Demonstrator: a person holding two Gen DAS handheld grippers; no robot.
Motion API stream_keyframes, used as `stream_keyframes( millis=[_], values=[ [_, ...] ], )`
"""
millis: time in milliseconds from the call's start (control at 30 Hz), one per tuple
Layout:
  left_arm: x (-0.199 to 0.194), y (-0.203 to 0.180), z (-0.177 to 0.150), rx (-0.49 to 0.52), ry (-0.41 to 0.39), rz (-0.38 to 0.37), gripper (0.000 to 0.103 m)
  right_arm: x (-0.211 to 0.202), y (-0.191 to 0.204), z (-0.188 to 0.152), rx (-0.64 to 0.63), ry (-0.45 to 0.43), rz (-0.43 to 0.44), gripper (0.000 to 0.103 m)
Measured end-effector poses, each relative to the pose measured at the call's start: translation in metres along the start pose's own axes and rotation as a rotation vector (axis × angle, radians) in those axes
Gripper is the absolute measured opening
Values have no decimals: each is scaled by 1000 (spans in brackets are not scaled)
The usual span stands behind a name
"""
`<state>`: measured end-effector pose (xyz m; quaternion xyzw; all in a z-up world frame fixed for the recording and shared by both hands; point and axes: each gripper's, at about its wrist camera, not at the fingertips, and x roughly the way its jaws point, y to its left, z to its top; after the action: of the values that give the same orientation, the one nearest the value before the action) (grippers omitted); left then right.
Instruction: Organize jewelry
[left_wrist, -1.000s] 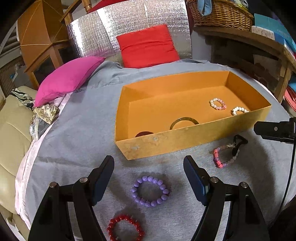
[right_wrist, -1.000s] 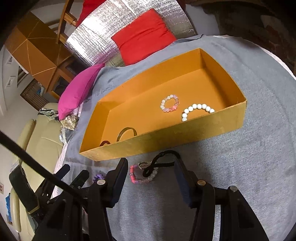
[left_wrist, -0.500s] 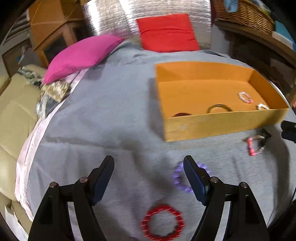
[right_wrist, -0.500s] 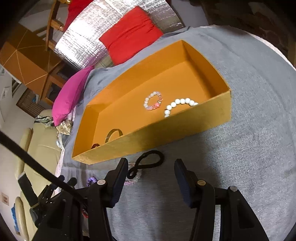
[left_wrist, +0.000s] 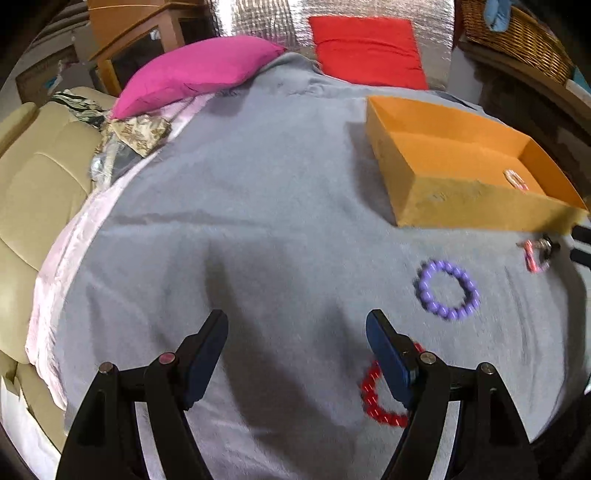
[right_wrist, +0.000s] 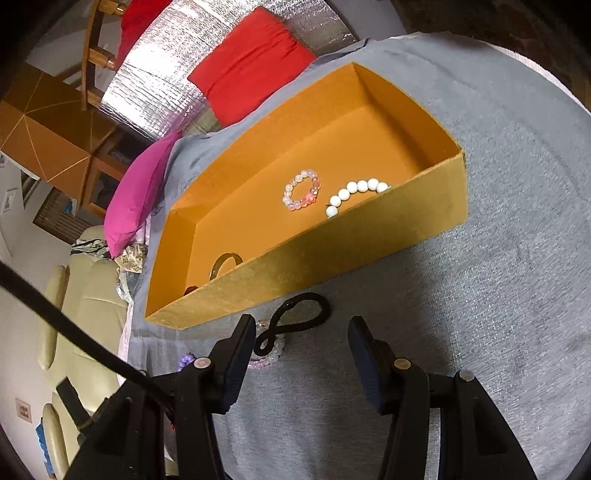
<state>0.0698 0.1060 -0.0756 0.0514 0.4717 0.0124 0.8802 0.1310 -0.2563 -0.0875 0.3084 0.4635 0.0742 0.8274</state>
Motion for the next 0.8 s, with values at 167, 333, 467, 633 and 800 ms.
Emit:
stream_keyframes(
  millis=[167, 333, 467, 633, 800],
  values=[
    [-2, -14, -7, 51, 4, -34, 78, -1, -4, 2, 13, -4, 9, 55],
    [0, -22, -4, 62, 2, -45, 78, -1, -7, 4, 36, -9, 30, 55],
    [1, -27, -4, 75, -1, -49, 78, 4, -4, 3, 41, 4, 52, 55],
    [1, -27, -5, 79, 1, -50, 78, 14, 4, 0, 23, 30, 55, 55],
    [2, -26, -4, 84, 4, -54, 78, 23, 3, 0, 48, 36, 49, 55]
  ],
)
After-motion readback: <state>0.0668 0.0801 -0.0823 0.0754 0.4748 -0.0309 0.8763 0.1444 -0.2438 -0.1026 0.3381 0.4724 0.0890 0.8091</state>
